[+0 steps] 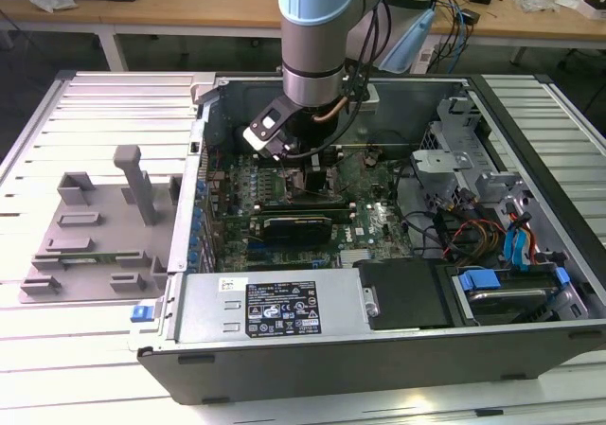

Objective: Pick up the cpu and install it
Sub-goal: 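Place the cpu into insertion slot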

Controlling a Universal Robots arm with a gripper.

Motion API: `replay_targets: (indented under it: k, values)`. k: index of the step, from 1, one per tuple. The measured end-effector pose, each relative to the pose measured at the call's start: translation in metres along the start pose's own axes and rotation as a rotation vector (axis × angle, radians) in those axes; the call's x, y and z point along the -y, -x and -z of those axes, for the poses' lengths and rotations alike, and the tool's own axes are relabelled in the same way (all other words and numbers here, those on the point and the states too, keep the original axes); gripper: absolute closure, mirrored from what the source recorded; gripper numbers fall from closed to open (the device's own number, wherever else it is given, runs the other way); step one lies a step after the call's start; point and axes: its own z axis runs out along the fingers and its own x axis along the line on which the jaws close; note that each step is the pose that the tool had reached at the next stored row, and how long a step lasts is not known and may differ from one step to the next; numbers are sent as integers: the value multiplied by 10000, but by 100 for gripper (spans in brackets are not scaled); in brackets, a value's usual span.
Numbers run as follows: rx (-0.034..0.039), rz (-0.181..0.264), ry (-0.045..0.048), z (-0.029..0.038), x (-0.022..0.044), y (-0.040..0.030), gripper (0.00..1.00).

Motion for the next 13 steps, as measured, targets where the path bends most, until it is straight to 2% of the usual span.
replay_targets:
  k: [13]
  values:
    - [0, 0, 0, -21, 1, 0, 45]
